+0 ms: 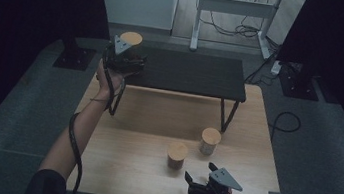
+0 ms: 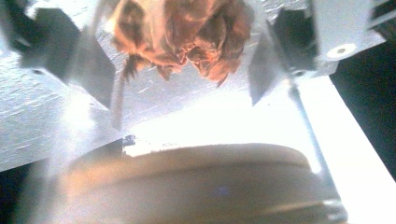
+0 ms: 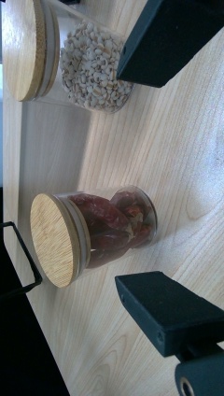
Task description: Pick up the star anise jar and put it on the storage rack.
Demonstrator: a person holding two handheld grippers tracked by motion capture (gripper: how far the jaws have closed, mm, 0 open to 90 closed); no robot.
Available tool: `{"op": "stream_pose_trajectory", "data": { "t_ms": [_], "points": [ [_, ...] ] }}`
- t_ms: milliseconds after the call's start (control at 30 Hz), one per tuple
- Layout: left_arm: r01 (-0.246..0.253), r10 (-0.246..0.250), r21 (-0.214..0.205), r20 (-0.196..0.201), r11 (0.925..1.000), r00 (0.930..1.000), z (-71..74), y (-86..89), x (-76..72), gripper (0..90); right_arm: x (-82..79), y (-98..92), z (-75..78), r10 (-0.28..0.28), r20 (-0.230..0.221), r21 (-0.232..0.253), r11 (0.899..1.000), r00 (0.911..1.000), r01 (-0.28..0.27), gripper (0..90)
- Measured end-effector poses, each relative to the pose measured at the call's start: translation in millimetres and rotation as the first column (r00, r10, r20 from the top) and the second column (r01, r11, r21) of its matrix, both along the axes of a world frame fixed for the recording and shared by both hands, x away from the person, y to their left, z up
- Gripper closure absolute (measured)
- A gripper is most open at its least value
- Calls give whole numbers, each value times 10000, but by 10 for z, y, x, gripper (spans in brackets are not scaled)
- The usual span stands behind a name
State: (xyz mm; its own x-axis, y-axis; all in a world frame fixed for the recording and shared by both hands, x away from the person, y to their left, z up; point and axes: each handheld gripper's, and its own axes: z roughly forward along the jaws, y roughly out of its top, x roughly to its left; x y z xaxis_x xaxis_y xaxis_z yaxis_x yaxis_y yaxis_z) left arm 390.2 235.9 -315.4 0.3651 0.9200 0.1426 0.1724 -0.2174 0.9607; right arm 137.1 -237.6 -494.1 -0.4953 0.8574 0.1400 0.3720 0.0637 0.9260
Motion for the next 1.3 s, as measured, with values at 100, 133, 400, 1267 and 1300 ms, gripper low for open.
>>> {"op": "stream_pose_trajectory", "data": {
  "t_ms": [100,133,400,1267,1300],
  "points": [
    [90,-90,7,-72,10000,9999,-2,10,5,126,-1,2,0,5,0,3,10000,10000,-5,32],
    [92,-92,24,-67,10000,9999,-4,5,2,119,-1,3,0,9,6,-4,10000,10000,-9,32],
    [-6,6,76,3,10000,10000,11,-28,-23,89,-7,8,2,2,19,-4,10000,10000,-2,32],
    [-394,395,-56,134,9992,9991,48,19,-265,28,-56,51,20,-3,221,-83,10000,9998,5,32],
    [-409,409,-59,139,9991,9991,48,22,-279,28,-56,51,20,-3,221,-83,10000,9998,5,32]
  ]
}}
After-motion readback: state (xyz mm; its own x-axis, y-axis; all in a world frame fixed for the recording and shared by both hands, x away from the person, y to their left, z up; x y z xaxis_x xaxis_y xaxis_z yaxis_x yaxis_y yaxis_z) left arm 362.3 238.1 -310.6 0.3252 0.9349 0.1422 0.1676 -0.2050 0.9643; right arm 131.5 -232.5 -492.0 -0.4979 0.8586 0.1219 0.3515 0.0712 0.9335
